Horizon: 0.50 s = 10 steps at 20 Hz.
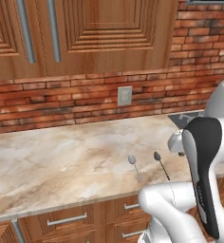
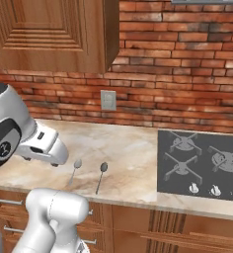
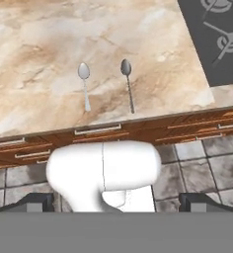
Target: Organize the utensils by type. Pick up the wooden spoons from the counter and place them in the open cabinet. Then pick up the metallic utensils from the counter and place them in the open drawer.
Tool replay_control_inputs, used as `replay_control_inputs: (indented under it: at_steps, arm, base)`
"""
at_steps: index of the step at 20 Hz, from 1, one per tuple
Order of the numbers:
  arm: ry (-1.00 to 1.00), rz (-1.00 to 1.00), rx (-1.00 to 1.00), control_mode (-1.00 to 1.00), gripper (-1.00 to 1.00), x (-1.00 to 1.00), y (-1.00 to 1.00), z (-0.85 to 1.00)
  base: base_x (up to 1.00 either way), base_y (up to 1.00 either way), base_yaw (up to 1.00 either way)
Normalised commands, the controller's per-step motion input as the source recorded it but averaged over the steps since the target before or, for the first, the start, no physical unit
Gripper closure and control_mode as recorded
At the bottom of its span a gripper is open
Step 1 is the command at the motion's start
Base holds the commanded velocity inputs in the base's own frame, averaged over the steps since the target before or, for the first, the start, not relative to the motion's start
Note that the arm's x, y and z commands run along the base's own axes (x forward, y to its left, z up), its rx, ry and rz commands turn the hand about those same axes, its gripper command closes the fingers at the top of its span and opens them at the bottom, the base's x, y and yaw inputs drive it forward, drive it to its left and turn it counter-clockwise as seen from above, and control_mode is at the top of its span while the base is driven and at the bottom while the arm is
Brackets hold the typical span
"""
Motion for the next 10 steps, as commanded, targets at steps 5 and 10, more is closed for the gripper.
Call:
replay_control_inputs:
  at_steps: [5, 10]
  arm:
    - [0.02, 0.00, 0.00, -1.00, -1.00, 0.31, -0.05, -0.43]
    - [0.15, 0.00, 0.00, -1.00, -1.00, 0.38, -0.21, -0.17]
  base:
    - [0.00, 0.00, 0.00]
    - [0.00, 0.00, 0.00]
